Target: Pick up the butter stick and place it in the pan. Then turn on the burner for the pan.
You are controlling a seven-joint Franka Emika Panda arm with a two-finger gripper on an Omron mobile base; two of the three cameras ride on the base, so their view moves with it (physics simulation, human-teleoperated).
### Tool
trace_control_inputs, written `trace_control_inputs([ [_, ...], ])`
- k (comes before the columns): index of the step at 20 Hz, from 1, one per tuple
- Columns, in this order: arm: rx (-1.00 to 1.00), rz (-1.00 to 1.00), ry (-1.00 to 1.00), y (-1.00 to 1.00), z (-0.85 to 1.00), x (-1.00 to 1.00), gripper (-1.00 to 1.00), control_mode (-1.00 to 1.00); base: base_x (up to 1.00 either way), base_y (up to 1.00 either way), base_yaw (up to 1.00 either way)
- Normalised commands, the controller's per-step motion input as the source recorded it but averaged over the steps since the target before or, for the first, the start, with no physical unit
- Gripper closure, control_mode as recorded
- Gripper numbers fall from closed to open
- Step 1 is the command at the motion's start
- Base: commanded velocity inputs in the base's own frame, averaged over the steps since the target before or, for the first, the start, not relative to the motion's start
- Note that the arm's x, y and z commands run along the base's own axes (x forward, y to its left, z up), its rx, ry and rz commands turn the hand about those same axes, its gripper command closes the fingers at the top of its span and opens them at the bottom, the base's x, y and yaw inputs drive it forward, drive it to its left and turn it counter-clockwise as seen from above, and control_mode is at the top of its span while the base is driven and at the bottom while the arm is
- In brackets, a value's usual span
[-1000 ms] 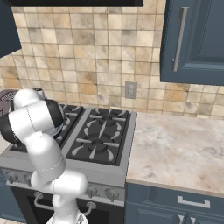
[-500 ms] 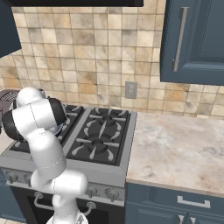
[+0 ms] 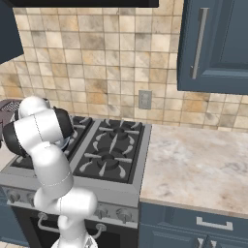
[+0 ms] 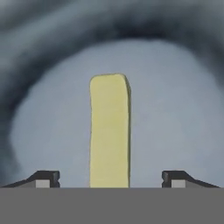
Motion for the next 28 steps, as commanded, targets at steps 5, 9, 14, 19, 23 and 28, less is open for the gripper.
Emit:
trace_control_inputs([
  [5, 0.0, 0.0, -0.02, 0.0, 0.02, 0.0, -1.0, -1.0, 0.0, 0.0, 0.0],
  [9, 0.0, 0.0, -0.09, 0.0, 0.22, -0.13, -1.0, -1.0, 0.0, 0.0, 0.0],
  [14, 0.0, 0.0, -0.14, 0.0, 0.29, -0.33, -1.0, -1.0, 0.0, 0.0, 0.0],
  [19, 0.0, 0.0, -0.17, 0.0, 0.34, -0.44, -1.0, -1.0, 0.0, 0.0, 0.0],
  [23, 0.0, 0.0, -0.18, 0.0, 0.35, -0.51, -1.0, -1.0, 0.0, 0.0, 0.0],
  [28, 0.02, 0.0, -0.13, -0.06, 0.51, -0.37, -1.0, -1.0, 0.0, 0.0, 0.0],
])
